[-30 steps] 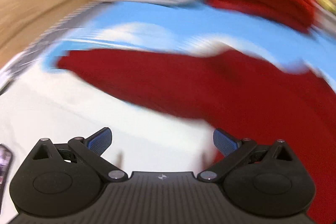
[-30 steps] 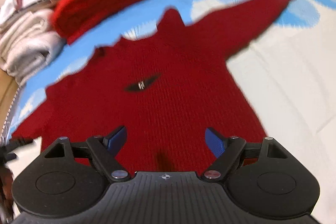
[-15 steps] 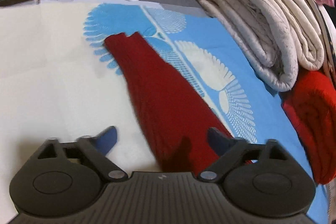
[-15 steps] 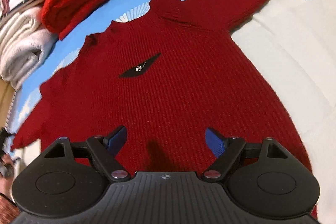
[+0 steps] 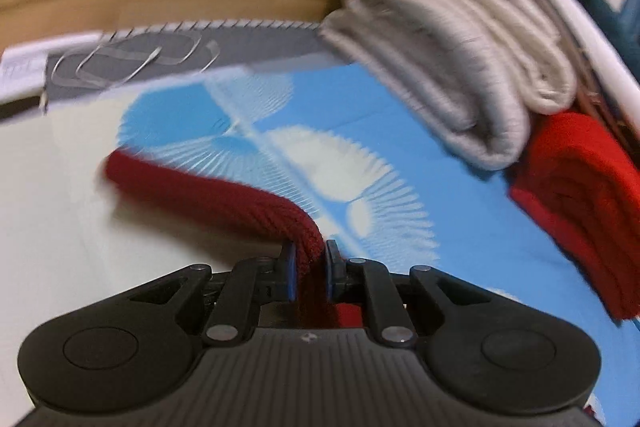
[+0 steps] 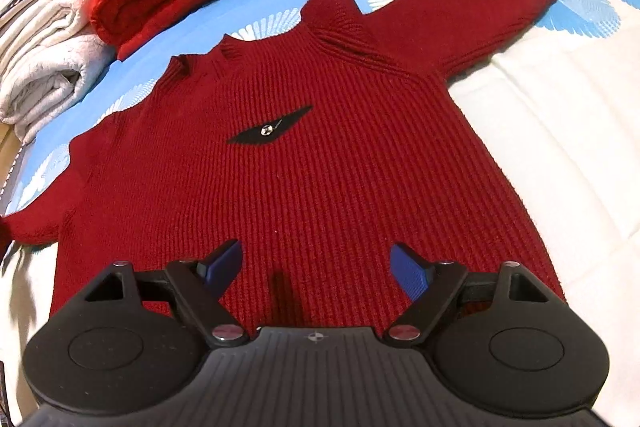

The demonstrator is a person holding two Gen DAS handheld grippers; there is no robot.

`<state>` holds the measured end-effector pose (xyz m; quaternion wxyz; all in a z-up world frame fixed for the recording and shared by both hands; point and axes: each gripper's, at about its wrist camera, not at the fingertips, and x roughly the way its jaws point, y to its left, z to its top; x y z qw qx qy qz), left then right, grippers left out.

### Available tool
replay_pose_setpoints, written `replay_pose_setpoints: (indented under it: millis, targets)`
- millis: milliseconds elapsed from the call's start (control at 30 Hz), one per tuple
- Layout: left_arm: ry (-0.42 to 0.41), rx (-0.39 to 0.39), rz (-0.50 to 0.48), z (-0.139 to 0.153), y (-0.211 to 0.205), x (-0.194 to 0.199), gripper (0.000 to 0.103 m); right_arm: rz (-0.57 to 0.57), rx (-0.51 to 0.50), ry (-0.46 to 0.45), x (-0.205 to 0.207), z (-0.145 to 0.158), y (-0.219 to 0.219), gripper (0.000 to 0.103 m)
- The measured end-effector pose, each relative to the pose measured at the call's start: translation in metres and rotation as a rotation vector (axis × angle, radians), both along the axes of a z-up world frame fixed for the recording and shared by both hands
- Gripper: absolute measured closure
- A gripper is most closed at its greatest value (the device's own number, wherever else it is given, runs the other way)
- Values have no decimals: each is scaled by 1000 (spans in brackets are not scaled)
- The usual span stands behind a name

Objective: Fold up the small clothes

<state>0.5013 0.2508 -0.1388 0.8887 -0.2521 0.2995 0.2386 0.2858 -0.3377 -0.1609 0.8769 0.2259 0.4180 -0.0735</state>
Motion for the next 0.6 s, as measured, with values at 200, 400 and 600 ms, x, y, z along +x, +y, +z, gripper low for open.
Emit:
replay_pose_setpoints:
  millis: [200,400,600]
  targets:
    - [0,1,-35,12,-23,2,89,2,-13,-4,-5,2,-2,21]
    - [56,-82,42,1,0,0,89,4,-4,-17,-9,6,-8,21]
    - [22,115,-9,36,-51,-3,90,22,45,-73,-16,22,-11,21]
